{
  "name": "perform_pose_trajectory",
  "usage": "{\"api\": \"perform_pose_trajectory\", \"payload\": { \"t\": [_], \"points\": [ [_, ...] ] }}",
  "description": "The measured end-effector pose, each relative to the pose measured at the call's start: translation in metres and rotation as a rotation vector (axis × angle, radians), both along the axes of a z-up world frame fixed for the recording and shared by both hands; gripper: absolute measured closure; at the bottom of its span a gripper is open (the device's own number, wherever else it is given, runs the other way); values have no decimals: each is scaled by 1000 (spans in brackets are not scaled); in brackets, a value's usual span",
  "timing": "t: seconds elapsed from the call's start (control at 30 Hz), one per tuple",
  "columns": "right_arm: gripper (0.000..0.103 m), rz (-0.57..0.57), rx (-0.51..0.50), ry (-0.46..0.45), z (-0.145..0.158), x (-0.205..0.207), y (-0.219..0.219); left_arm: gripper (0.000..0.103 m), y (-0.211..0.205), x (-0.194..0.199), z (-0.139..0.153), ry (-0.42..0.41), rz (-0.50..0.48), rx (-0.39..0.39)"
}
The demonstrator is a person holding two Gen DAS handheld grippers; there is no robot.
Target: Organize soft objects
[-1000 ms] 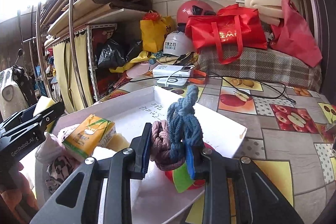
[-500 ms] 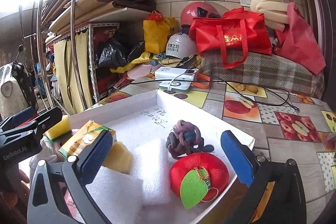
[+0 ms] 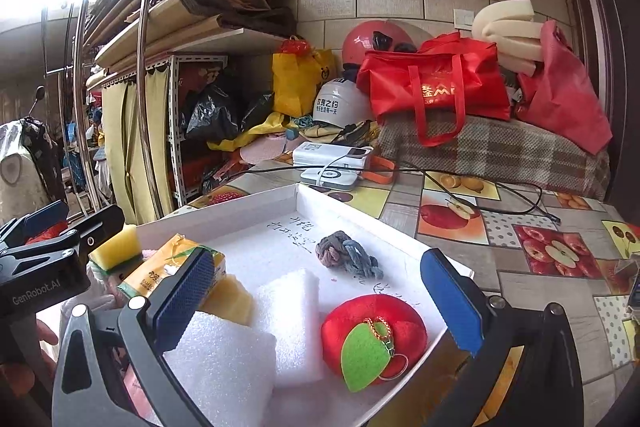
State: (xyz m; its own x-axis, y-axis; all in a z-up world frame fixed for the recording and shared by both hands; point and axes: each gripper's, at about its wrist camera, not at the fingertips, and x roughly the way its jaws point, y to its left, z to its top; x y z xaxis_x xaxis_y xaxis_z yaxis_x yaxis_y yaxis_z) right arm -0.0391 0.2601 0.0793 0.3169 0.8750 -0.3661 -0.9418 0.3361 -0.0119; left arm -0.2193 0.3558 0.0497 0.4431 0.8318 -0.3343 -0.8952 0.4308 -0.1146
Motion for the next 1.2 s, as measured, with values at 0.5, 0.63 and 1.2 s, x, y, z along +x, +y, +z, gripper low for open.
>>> {"api": "perform_pose_trajectory", "payload": {
  "t": [0.5, 0.63, 1.2],
  "points": [
    [0, -4, 24, 8, 0, -2, -38, 0, -43, 12, -1, 63, -22, 27],
    [0, -9, 39, 14, 0, -2, -54, 0, -54, 14, -1, 66, -24, 23],
    [0, 0, 33, 0, -3, -2, -117, 0, -122, 40, -5, 126, -137, -19]
  ]
}}
